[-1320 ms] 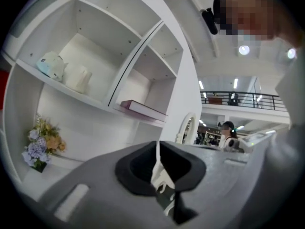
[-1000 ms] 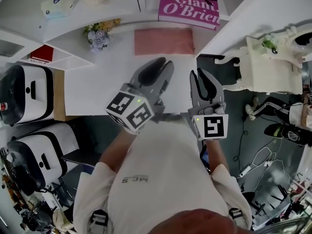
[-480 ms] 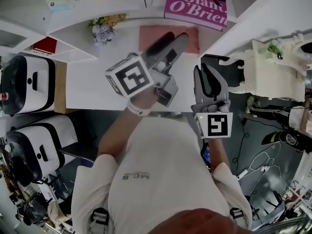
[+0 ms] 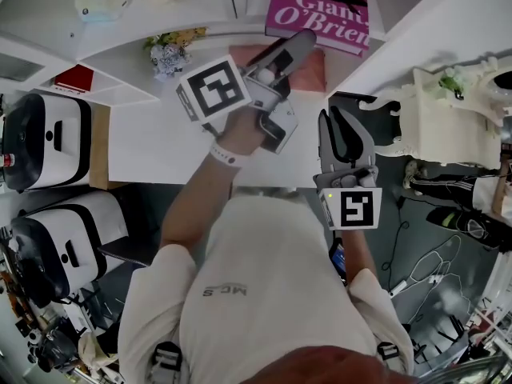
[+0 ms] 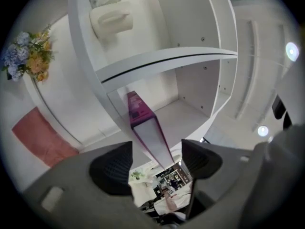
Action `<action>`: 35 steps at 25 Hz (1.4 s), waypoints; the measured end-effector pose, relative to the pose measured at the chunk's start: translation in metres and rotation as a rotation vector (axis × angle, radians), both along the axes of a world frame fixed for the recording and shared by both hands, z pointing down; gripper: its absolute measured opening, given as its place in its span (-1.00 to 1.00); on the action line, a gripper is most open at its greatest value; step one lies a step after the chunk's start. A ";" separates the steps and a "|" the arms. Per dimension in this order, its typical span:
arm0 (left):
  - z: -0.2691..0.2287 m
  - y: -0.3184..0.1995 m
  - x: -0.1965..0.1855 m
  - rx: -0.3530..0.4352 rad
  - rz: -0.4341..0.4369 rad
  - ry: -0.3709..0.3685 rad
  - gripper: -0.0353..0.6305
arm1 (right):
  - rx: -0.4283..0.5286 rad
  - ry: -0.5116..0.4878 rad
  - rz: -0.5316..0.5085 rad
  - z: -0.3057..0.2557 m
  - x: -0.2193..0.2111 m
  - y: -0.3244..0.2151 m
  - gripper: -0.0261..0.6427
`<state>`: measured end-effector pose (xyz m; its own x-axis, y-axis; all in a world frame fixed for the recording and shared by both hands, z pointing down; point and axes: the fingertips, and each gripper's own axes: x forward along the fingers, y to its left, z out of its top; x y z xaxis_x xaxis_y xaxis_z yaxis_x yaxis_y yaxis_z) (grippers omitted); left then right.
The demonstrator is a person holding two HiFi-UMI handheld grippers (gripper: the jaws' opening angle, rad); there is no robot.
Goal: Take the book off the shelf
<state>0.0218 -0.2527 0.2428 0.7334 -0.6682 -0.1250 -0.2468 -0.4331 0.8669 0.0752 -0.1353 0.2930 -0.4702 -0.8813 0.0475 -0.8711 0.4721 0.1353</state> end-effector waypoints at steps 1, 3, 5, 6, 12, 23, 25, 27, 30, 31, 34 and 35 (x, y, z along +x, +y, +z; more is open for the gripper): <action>0.001 -0.002 0.003 -0.014 0.012 0.004 0.06 | 0.003 -0.003 0.001 -0.001 0.002 0.000 -0.76; 0.004 -0.006 0.008 -0.040 0.042 0.008 0.06 | 0.009 -0.007 0.005 -0.002 0.004 0.002 -0.77; 0.003 -0.008 0.013 -0.054 0.073 0.011 0.06 | 0.010 -0.004 0.010 -0.002 0.006 0.002 -0.77; 0.002 -0.010 0.015 -0.060 0.086 0.015 0.06 | 0.009 -0.003 0.013 -0.002 0.007 0.002 -0.77; -0.001 -0.019 0.023 -0.091 0.123 0.021 -0.04 | 0.008 -0.004 0.028 -0.001 0.013 0.000 -0.78; 0.001 -0.026 0.025 -0.155 0.124 0.072 -0.36 | 0.001 -0.006 0.043 0.000 0.015 -0.001 -0.80; 0.001 -0.026 0.026 -0.148 0.125 0.069 -0.38 | 0.001 -0.031 0.055 -0.002 0.015 -0.003 -0.80; -0.001 -0.025 0.027 -0.132 0.121 0.057 -0.40 | 0.004 -0.036 0.058 -0.003 0.015 -0.004 -0.80; -0.007 -0.022 0.025 -0.094 0.104 0.040 -0.42 | -0.002 -0.001 0.047 0.002 0.017 -0.001 -0.80; -0.009 -0.021 0.024 -0.080 0.099 0.035 -0.43 | -0.002 0.001 0.047 0.002 0.017 0.000 -0.80; -0.012 -0.017 0.022 -0.058 0.094 0.032 -0.45 | 0.006 -0.038 0.062 -0.002 0.018 0.001 -0.80; -0.013 -0.016 0.022 -0.056 0.092 0.035 -0.45 | 0.009 -0.050 0.067 -0.004 0.018 0.000 -0.80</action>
